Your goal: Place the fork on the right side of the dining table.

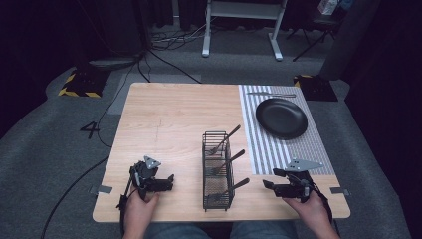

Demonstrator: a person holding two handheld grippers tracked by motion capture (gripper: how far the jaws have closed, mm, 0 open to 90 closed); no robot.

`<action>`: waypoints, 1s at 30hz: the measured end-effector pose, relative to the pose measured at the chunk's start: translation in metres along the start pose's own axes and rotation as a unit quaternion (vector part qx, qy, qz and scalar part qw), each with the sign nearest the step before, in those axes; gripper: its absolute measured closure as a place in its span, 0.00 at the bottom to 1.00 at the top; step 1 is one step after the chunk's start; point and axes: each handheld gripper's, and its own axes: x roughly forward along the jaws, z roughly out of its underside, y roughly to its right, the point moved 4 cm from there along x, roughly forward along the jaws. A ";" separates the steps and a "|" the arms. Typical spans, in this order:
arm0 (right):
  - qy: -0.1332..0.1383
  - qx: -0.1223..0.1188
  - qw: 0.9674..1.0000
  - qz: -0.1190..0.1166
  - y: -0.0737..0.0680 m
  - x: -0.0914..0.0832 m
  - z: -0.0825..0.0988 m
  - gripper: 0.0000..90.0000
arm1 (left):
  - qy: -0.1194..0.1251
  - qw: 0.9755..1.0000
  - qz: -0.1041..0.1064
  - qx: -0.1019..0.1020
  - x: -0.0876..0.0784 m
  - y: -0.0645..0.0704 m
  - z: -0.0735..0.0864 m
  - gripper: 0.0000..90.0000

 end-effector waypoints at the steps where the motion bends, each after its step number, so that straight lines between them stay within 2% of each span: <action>1: 0.006 0.003 1.000 -0.009 -0.001 -0.005 -0.002 0.41 | 0.001 1.000 0.000 0.000 0.000 0.000 0.000 0.01; 13: 0.020 -0.005 0.999 -0.034 -0.011 -0.027 -0.015 0.42 | 0.000 1.000 0.000 0.001 0.000 0.000 0.000 0.01; 20: 0.027 -0.016 0.999 -0.041 -0.020 -0.042 -0.029 0.43 | 0.000 1.000 0.000 0.001 0.000 0.000 0.000 0.01; 25: 0.023 -0.012 0.998 -0.049 -0.027 -0.049 -0.037 0.46 | 0.000 1.000 0.000 0.001 0.000 0.000 0.000 0.01; 30: 0.028 -0.020 0.998 -0.055 -0.034 -0.054 -0.046 0.46 | 0.000 1.000 0.000 0.001 0.000 0.000 0.000 0.01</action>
